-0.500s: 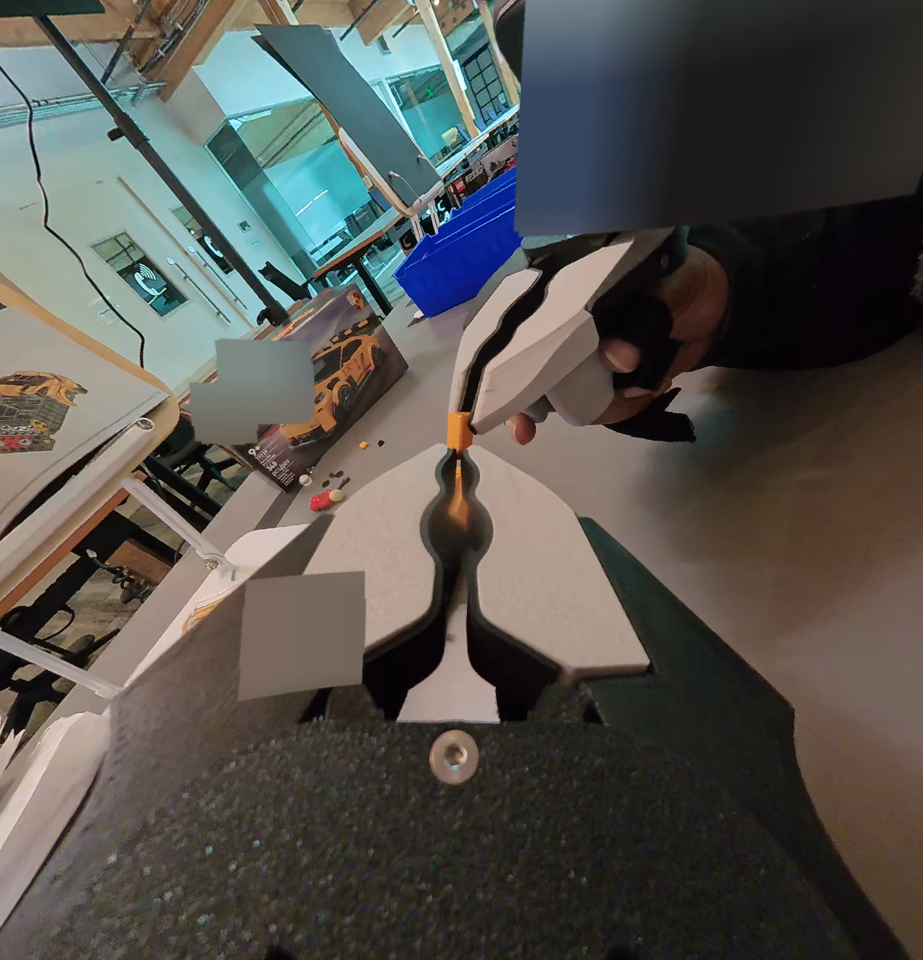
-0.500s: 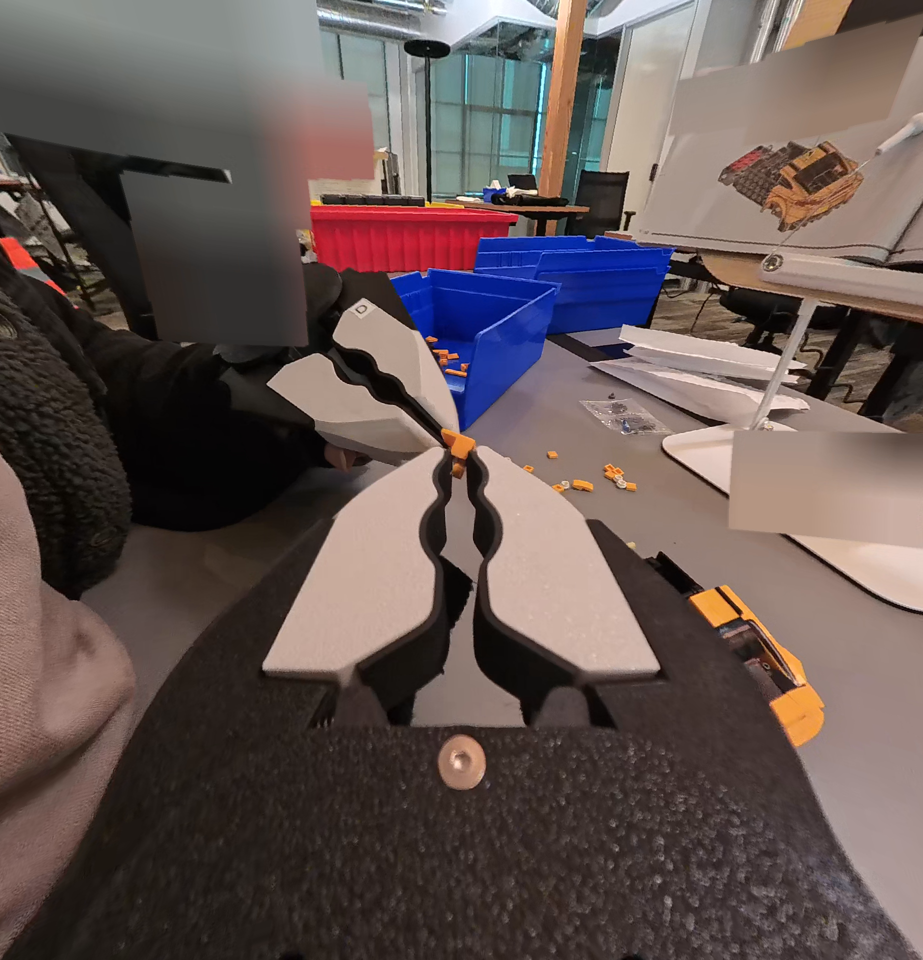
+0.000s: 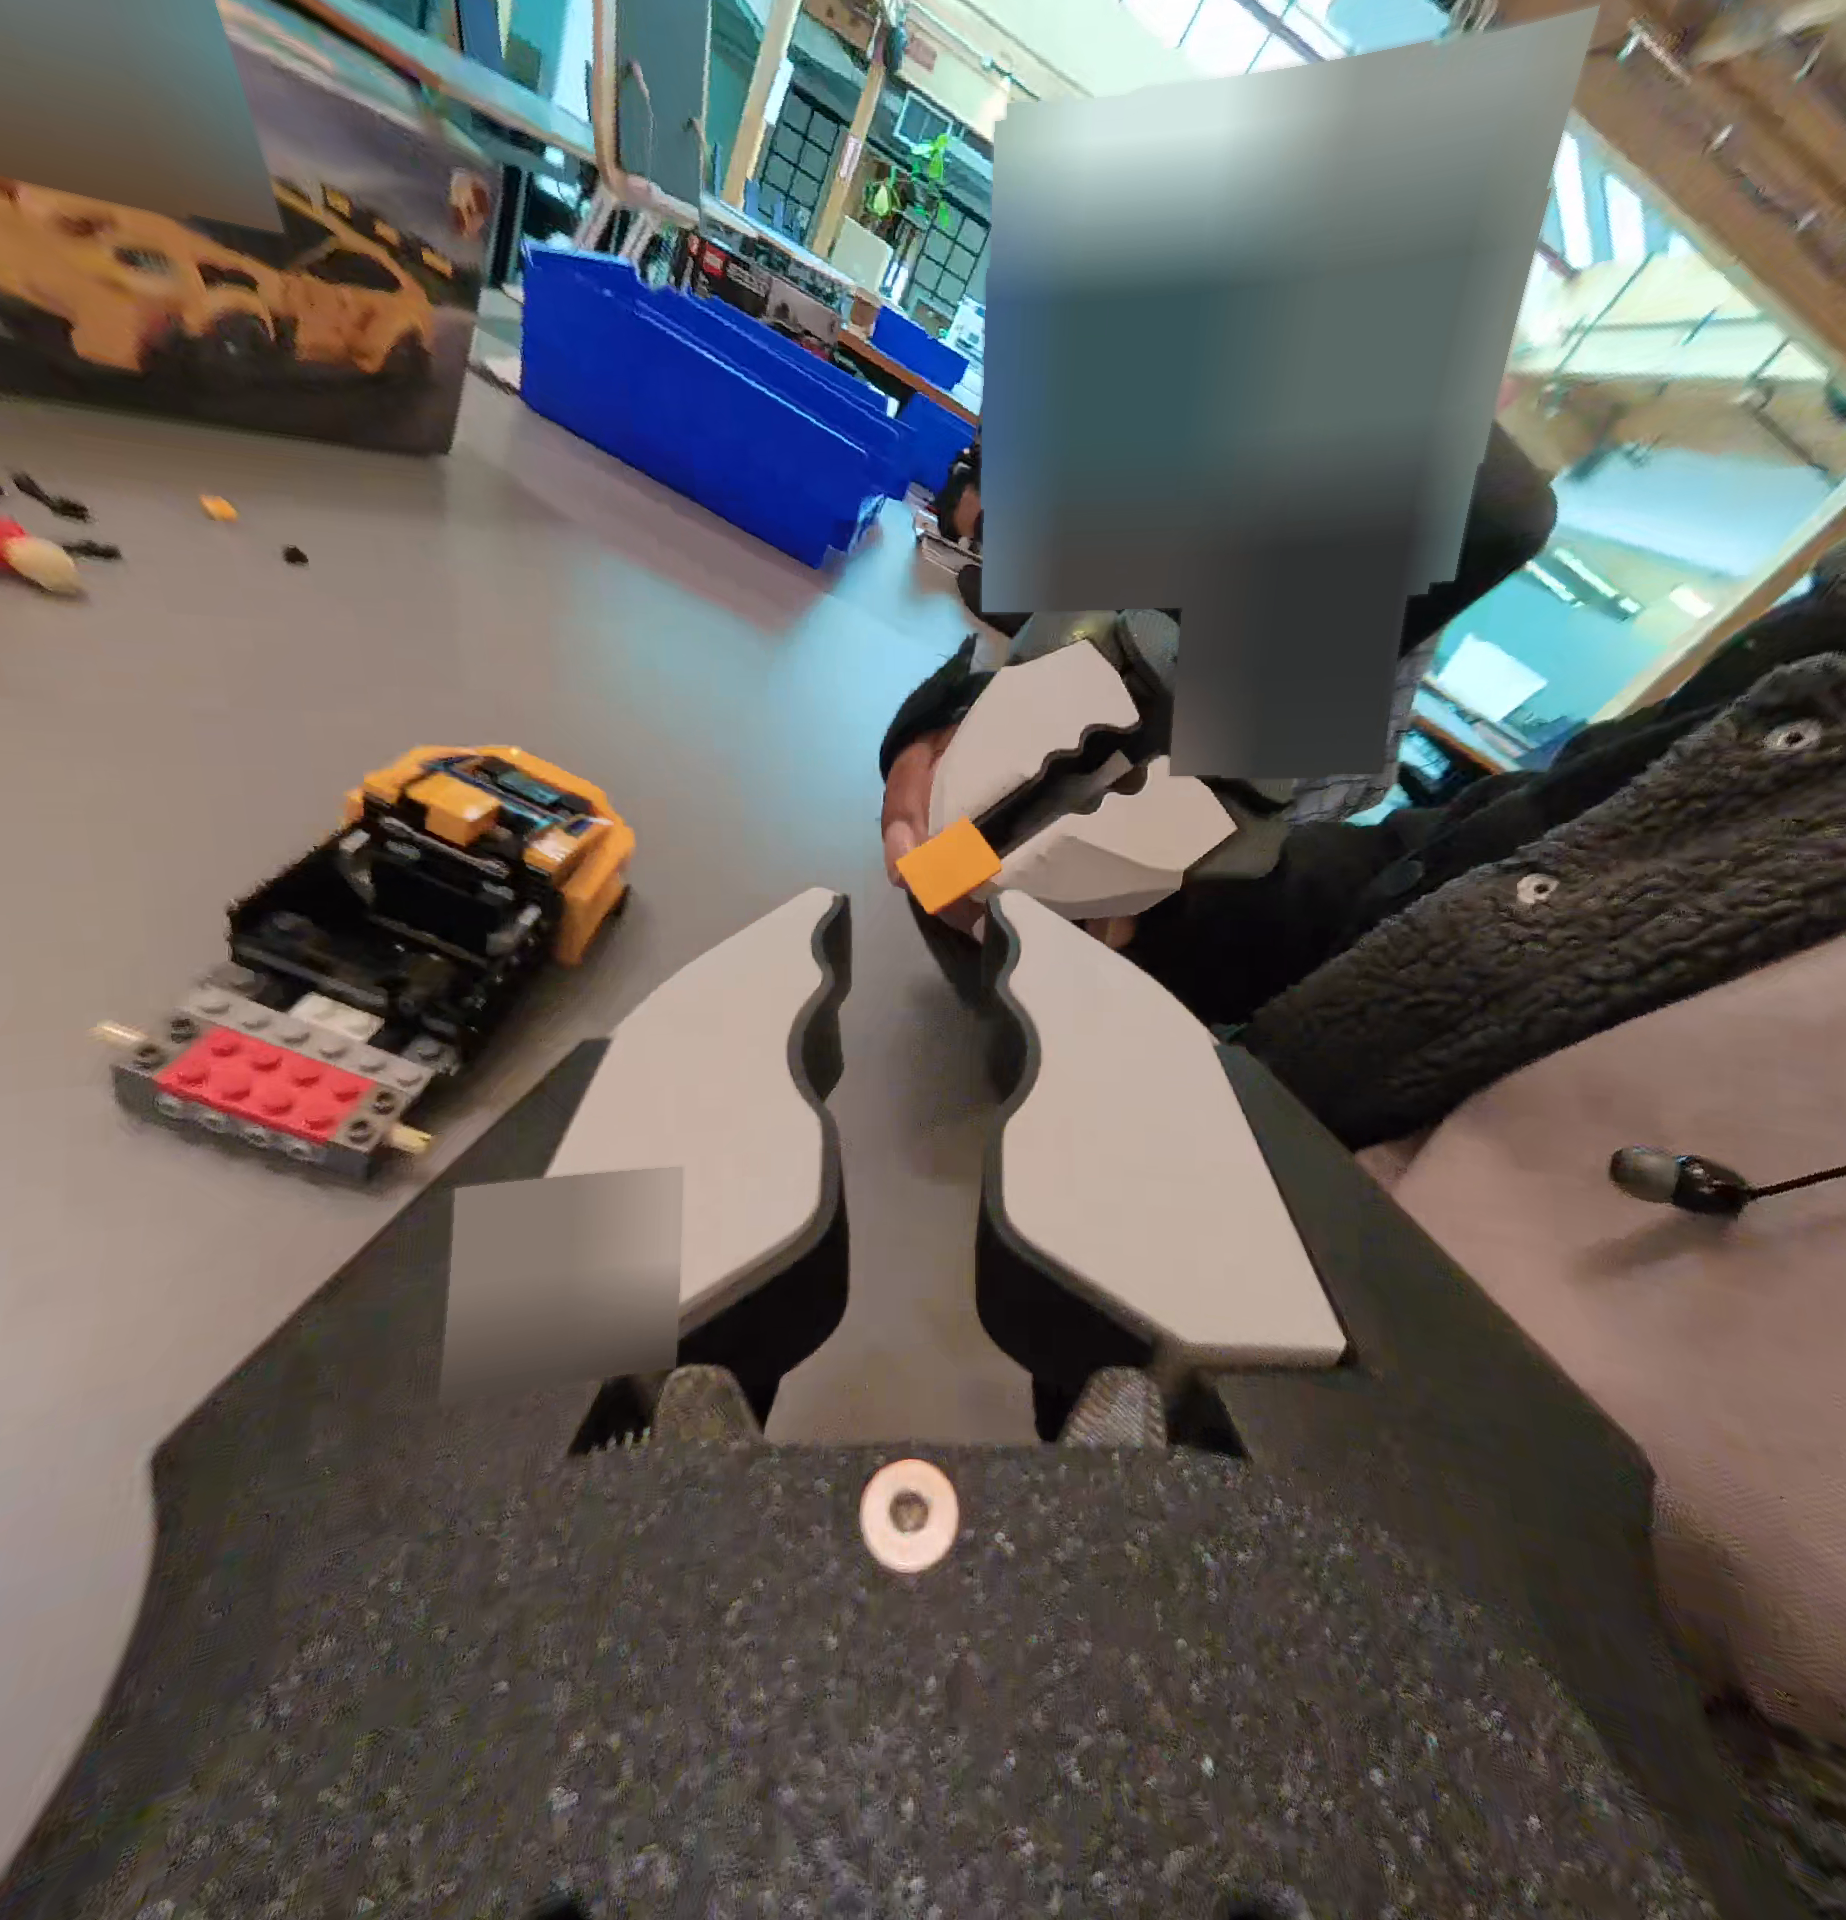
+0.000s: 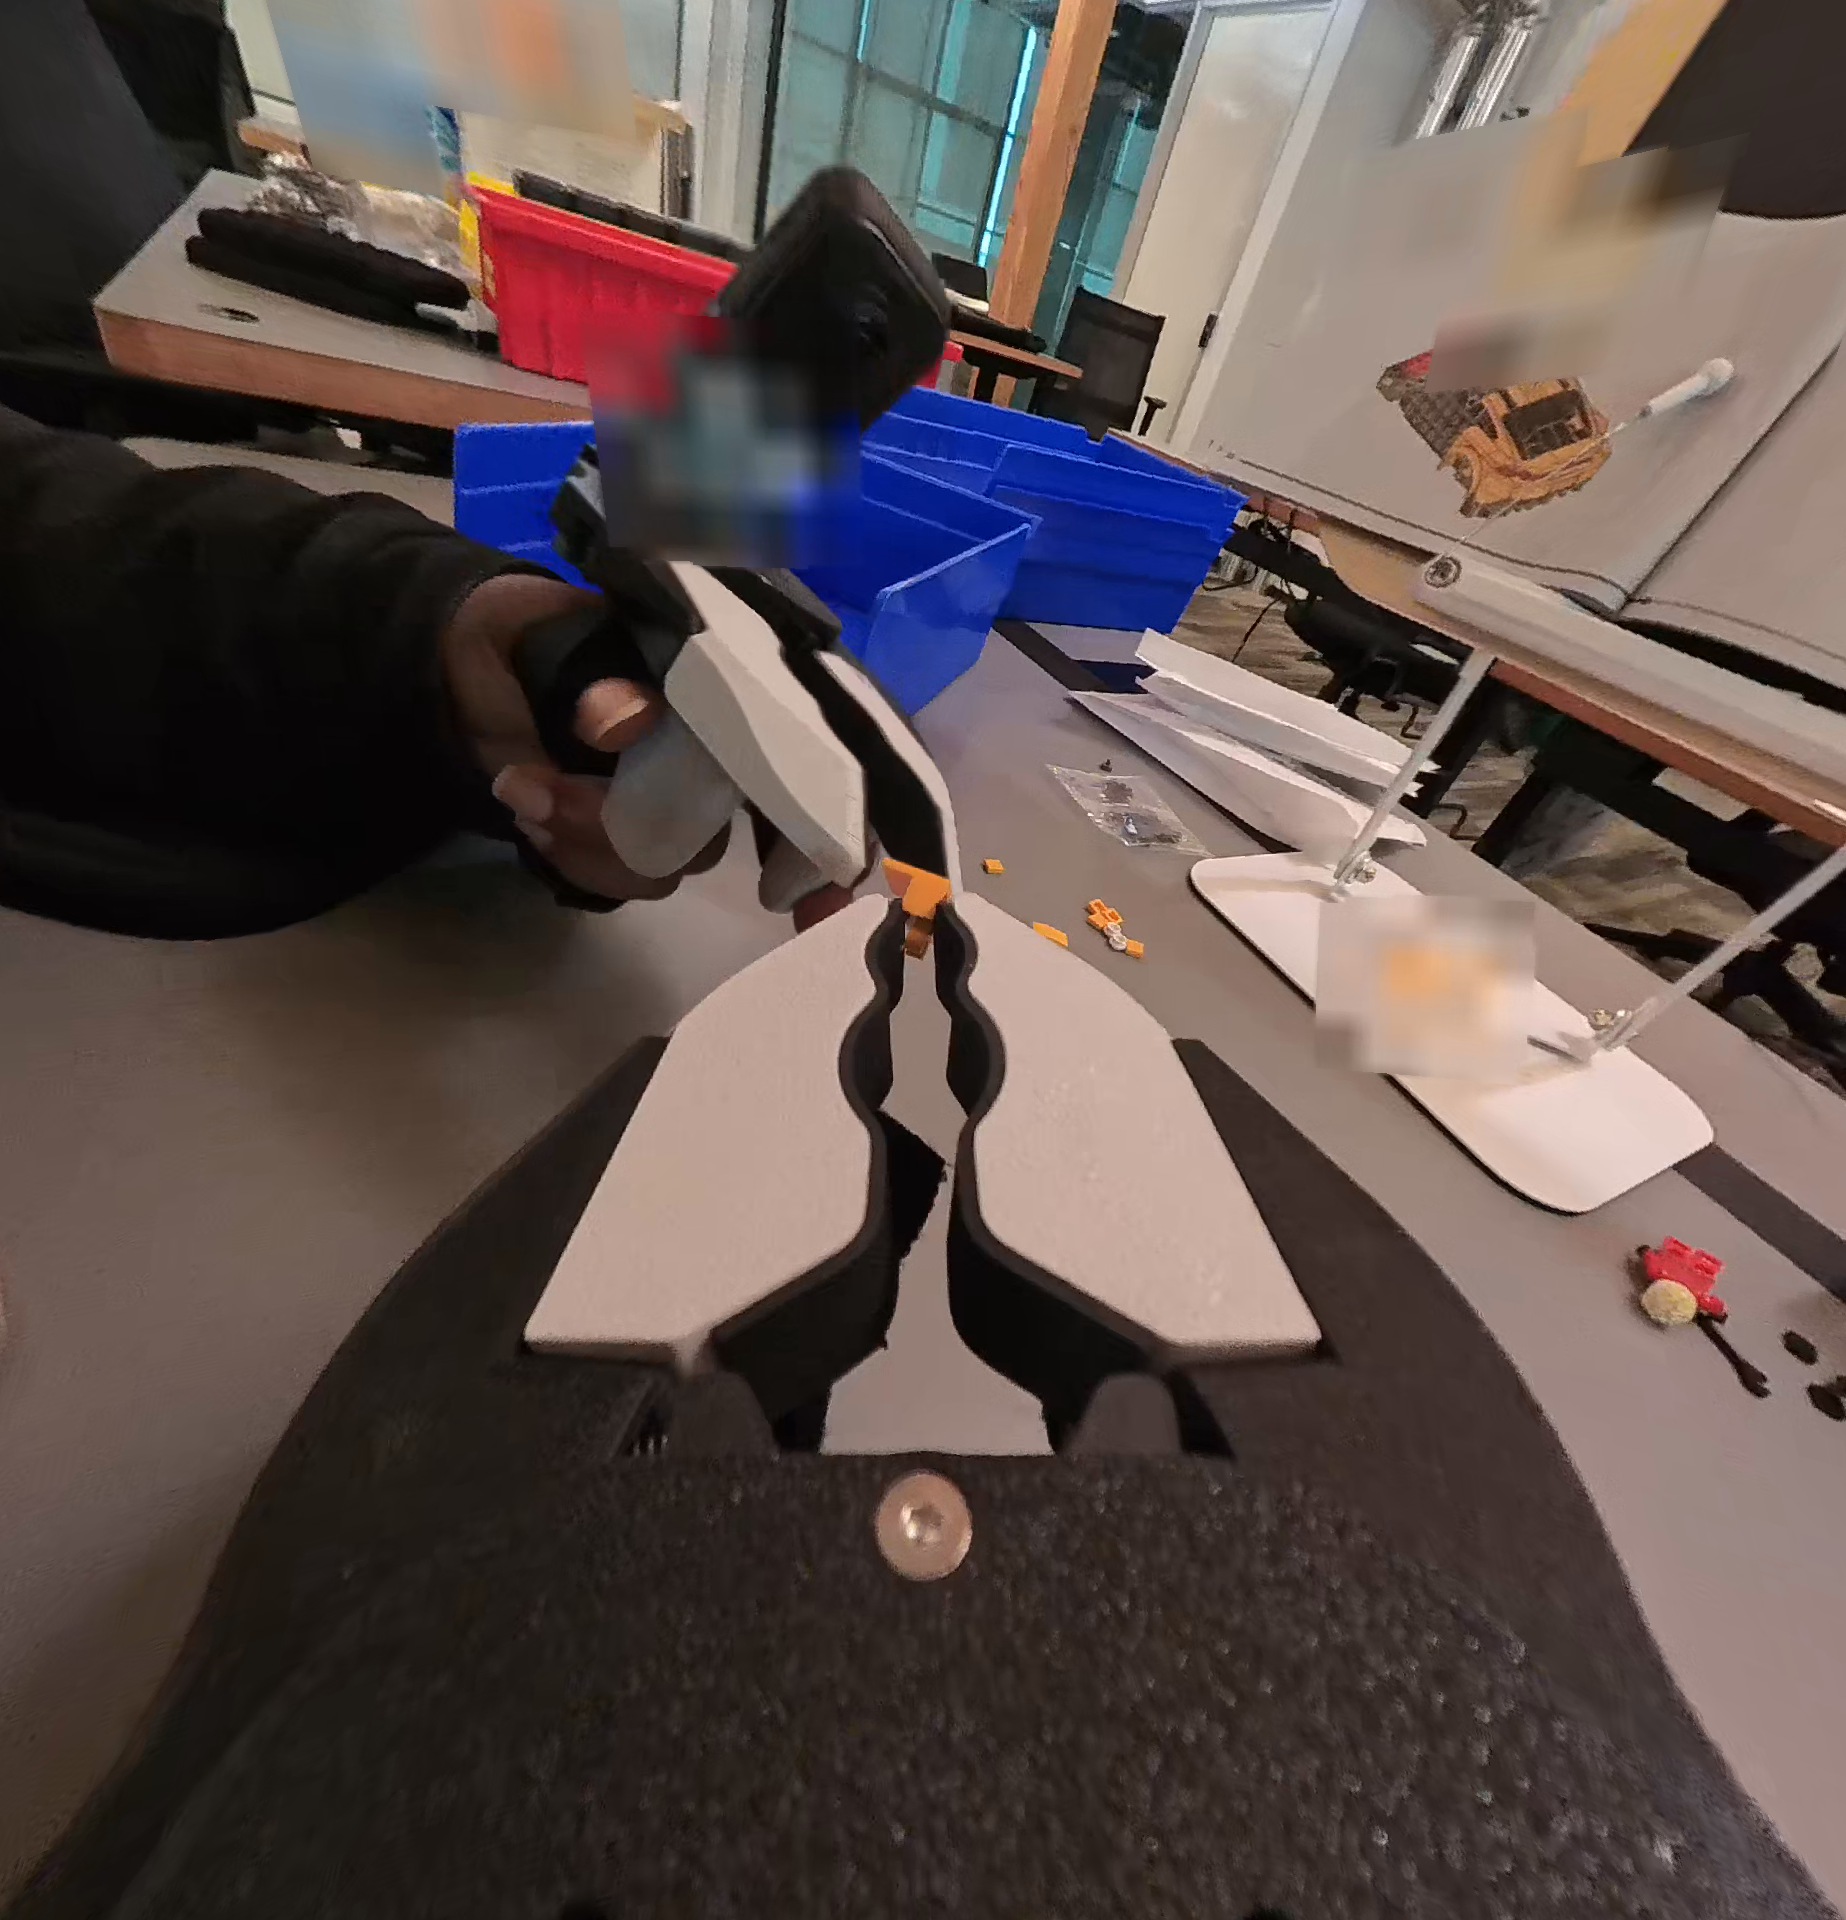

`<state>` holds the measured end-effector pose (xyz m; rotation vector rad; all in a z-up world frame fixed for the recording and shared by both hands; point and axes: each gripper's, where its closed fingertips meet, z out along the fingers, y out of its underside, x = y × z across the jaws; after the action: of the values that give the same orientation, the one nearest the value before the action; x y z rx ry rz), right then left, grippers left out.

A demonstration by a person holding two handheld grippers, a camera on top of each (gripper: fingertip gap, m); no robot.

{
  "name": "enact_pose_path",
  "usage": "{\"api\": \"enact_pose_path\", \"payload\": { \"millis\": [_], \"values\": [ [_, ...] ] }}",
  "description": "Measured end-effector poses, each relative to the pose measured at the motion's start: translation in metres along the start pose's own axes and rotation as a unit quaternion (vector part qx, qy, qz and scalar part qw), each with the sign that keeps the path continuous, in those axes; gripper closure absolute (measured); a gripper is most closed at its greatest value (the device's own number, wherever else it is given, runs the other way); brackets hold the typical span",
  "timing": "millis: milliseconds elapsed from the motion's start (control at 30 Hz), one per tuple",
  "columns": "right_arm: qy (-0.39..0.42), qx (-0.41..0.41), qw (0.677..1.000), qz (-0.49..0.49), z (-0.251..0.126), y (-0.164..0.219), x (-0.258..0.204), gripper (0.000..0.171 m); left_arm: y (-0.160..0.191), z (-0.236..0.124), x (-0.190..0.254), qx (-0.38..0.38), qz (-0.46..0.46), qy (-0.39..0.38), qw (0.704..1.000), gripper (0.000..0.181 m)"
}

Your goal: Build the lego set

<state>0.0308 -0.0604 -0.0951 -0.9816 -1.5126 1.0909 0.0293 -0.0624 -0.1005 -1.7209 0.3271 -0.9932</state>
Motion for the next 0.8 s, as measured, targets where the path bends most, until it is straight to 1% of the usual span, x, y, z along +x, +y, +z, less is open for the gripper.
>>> {"api": "enact_pose_path", "payload": {
  "millis": [167, 333, 400, 567, 700, 800],
  "values": [
    [0.000, 0.001, 1.000, -0.031, 0.001, -0.001, -0.005, 0.166, 0.008, 0.003, 0.000, -0.018, -0.039, 0.013, 0.999, 0.163],
    [-0.005, 0.007, 0.999, -0.042, 0.001, -0.003, -0.008, 0.166, 0.015, 0.005, 0.000, -0.037, -0.035, 0.013, 0.999, 0.180],
    [0.002, 0.003, 0.999, -0.048, 0.001, -0.002, -0.006, 0.166, 0.013, 0.004, 0.003, -0.032, -0.039, 0.024, 0.998, 0.179],
    [0.004, -0.002, 0.999, -0.050, 0.002, 0.001, -0.005, 0.166, 0.007, 0.002, 0.005, -0.011, -0.067, 0.044, 0.997, 0.168],
    [0.003, -0.006, 0.998, -0.057, 0.003, 0.003, -0.007, 0.166, 0.009, 0.003, 0.008, -0.016, -0.075, 0.053, 0.996, 0.168],
    [0.007, -0.011, 0.998, -0.069, 0.003, 0.005, -0.007, 0.166, 0.009, 0.003, 0.009, -0.017, -0.089, 0.064, 0.994, 0.164]
  ]
}}
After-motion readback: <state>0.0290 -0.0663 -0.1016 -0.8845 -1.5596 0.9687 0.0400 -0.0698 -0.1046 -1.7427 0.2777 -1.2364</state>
